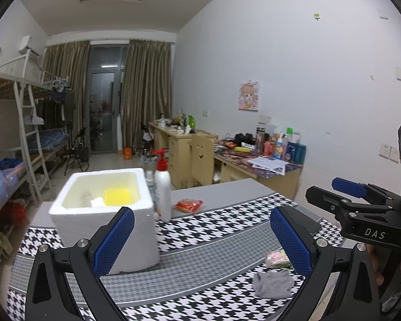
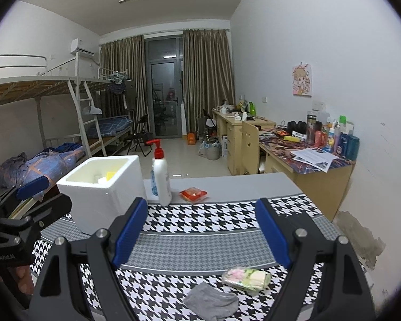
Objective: Organize soft objects
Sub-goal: 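Move both tools toward the grey sock and wrapped snack, then close the left gripper on the grey sock while the right gripper grasps the wrapped snack, then carry the grey sock and wrapped snack up over the white foam box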
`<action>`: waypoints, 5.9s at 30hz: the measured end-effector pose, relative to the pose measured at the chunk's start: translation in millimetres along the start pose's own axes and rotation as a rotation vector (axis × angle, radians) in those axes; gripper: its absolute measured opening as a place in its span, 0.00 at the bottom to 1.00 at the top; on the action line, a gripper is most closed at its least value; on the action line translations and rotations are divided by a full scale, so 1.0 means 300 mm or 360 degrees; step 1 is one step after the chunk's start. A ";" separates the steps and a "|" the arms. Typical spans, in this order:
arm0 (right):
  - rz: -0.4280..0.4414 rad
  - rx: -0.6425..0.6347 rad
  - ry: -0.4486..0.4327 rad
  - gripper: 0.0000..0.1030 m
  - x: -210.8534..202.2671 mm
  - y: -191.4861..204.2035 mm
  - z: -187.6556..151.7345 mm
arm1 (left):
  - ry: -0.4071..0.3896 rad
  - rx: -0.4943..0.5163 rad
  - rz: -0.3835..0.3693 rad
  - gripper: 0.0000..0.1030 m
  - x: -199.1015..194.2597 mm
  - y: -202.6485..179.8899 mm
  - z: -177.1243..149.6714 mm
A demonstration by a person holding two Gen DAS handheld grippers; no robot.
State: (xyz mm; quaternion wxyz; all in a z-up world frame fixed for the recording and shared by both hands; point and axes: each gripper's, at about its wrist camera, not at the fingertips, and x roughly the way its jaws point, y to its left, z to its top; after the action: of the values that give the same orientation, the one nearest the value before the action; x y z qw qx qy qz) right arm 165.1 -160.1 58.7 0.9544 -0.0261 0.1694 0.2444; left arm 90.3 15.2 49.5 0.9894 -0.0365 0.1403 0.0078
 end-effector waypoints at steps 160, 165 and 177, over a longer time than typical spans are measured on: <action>0.0088 0.0106 0.0586 0.84 0.340 -0.325 -0.377 | 0.0805 -0.0018 -0.0325 0.20 0.436 -0.232 -0.394; 0.0149 0.0020 0.0617 0.84 0.355 -0.316 -0.374 | 0.0801 -0.0030 -0.0329 0.20 0.428 -0.221 -0.388; 0.0262 -0.0151 0.0677 0.84 0.412 -0.289 -0.369 | 0.0801 -0.0037 -0.0309 0.20 0.421 -0.203 -0.376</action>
State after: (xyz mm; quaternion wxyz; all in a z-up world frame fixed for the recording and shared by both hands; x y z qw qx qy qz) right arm 273.6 -194.7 -90.0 0.8718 -0.1079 0.3566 0.3180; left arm 181.9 -53.2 -89.5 0.9191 -0.0619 0.3774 -0.0948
